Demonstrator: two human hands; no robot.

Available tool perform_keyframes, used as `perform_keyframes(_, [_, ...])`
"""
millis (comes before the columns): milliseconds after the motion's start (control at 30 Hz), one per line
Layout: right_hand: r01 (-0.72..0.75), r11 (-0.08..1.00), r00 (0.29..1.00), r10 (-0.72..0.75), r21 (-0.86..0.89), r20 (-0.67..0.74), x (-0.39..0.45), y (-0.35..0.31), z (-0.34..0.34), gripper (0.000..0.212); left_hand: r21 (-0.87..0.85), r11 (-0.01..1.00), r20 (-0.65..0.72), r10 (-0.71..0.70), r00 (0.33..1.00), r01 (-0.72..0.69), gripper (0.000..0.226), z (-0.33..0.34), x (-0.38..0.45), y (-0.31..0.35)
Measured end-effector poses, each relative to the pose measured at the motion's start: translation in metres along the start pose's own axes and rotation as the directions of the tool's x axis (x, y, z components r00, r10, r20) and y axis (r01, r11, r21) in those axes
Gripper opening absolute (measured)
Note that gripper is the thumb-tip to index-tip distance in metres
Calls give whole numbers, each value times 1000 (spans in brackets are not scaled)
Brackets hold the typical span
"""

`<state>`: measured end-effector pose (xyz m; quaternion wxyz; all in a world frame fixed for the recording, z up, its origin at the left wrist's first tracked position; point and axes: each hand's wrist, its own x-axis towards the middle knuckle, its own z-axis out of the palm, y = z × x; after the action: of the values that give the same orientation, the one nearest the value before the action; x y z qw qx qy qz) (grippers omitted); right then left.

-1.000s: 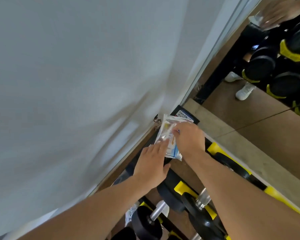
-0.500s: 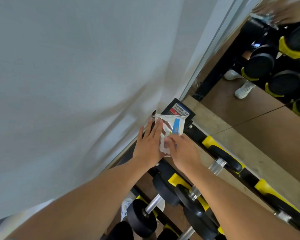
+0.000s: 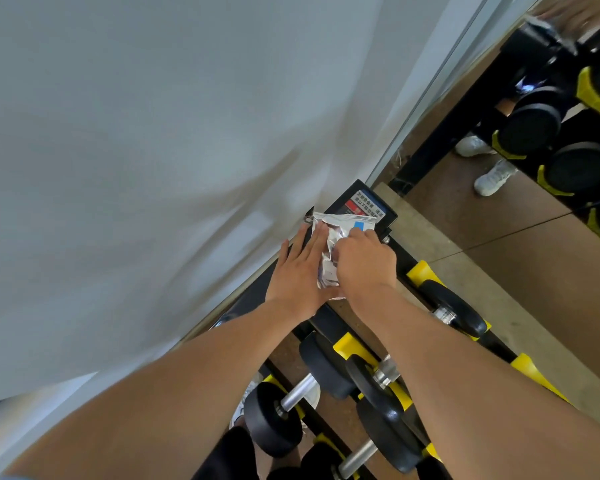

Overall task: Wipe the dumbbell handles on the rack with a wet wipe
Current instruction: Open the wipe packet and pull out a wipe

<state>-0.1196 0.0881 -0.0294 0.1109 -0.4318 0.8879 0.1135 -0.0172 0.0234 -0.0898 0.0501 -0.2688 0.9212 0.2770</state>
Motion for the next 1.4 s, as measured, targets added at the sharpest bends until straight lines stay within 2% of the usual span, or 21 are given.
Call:
perform_keyframes(200, [47,998,998,-49,45,42,2,-2,6,50,-6,1000,4,14,1000,-14,114,2,1,-2])
perform_keyframes(333, [115,983,992,-122,146,41,-9,12,2,50,-6,1000,9,18,1000,-18,116,5,2,-5])
perform_keyframes(433, [131,963,991,-136,237,4,-24,20,1,40,26,1000,1,11,1000,-11,112,5,3,-3])
perform_keyframes(533, [113,899,994,-103,422,-48,-36,19,3,22,34,999,16,-2,1000,2,110,5,5,-2])
perform_keyframes(600, [90,796,996,-59,599,-70,-41,15,2,16,49,999,25,0,1000,-1,109,4,7,0])
perform_keyframes(633, [56,708,998,-11,704,-68,-43,13,-1,14,41,999,25,-7,1000,6,110,3,7,0])
perform_keyframes(733, [-69,327,983,185,942,8,-45,11,-15,8,-3,1000,9,-17,1000,17,116,2,6,1])
perform_keyframes(833, [-123,96,930,360,988,81,-41,13,-20,9,17,1000,-3,-4,1000,4,118,3,7,0])
perform_keyframes(933, [-106,-115,877,457,988,147,-35,11,-27,9,48,999,-14,7,1000,-6,118,3,8,0])
perform_keyframes(967, [-93,-118,859,493,989,140,-32,11,-33,10,49,999,-11,8,1000,-8,118,3,8,0])
perform_keyframes(1067, [-4,-1,809,588,1000,4,-23,19,-59,11,28,1000,-5,10,1000,-10,118,2,7,0])
perform_keyframes(1133, [13,29,812,584,999,-28,-17,24,-69,8,6,1000,-10,11,1000,-11,120,2,7,0])
perform_keyframes(1233, [-166,280,891,454,946,22,-7,30,-65,23,6,1000,-13,9,1000,-9,121,3,7,0])
perform_keyframes(1333, [-313,530,935,316,788,160,1,31,-43,18,9,1000,-17,1,1000,-1,121,3,6,0])
perform_keyframes(1400, [-336,608,935,307,719,178,4,29,-28,24,-3,1000,-8,-6,1000,6,119,3,7,0])
